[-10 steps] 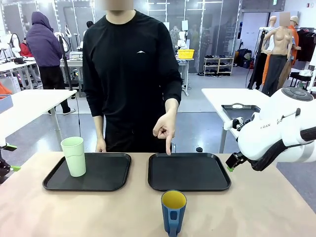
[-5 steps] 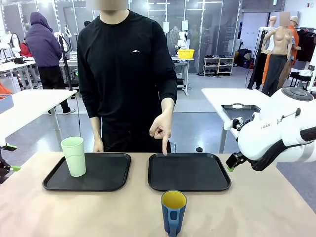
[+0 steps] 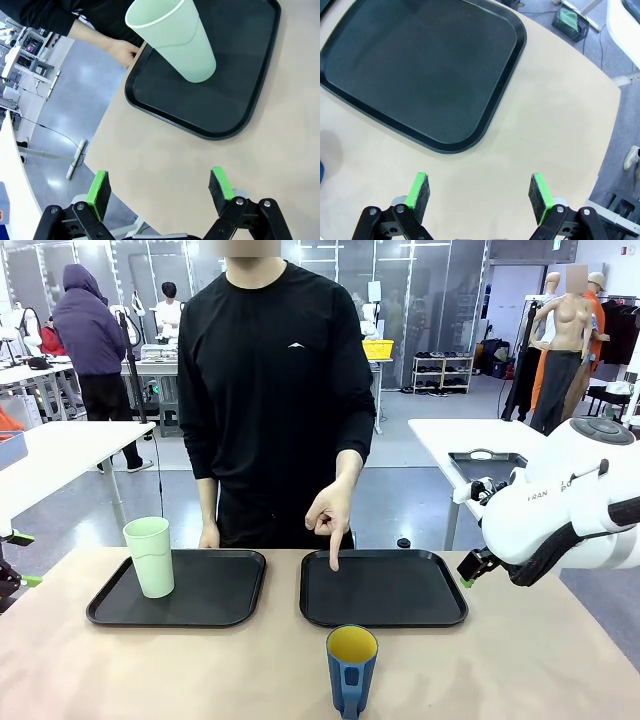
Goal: Sort and store the cups by type.
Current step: Pick up the Handle plastic cup and place it into the empty Flat Tray.
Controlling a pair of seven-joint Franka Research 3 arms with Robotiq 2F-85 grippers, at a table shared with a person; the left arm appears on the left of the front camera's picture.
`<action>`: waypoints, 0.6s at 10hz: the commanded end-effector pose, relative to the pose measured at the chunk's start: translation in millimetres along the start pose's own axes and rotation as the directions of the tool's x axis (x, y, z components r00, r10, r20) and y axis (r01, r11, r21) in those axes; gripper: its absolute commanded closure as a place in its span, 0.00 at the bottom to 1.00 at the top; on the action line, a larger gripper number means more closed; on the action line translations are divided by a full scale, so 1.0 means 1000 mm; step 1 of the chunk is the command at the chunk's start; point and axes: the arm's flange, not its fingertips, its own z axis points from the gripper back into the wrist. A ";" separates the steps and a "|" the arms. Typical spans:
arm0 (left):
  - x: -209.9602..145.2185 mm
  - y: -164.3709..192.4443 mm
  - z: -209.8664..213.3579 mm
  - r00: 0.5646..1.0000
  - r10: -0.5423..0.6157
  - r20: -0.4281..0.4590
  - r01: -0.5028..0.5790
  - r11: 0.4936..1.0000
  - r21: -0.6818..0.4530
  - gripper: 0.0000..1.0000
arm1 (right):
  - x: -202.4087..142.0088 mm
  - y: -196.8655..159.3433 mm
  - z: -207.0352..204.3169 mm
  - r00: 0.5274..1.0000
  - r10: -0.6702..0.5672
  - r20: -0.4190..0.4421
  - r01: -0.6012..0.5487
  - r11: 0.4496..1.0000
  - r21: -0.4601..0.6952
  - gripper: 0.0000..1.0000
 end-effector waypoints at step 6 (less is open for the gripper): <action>0.001 0.001 0.003 1.000 -0.007 0.001 0.007 1.000 0.004 0.00 | -0.061 -0.008 0.018 0.983 0.173 -0.063 -0.179 0.976 -0.121 0.00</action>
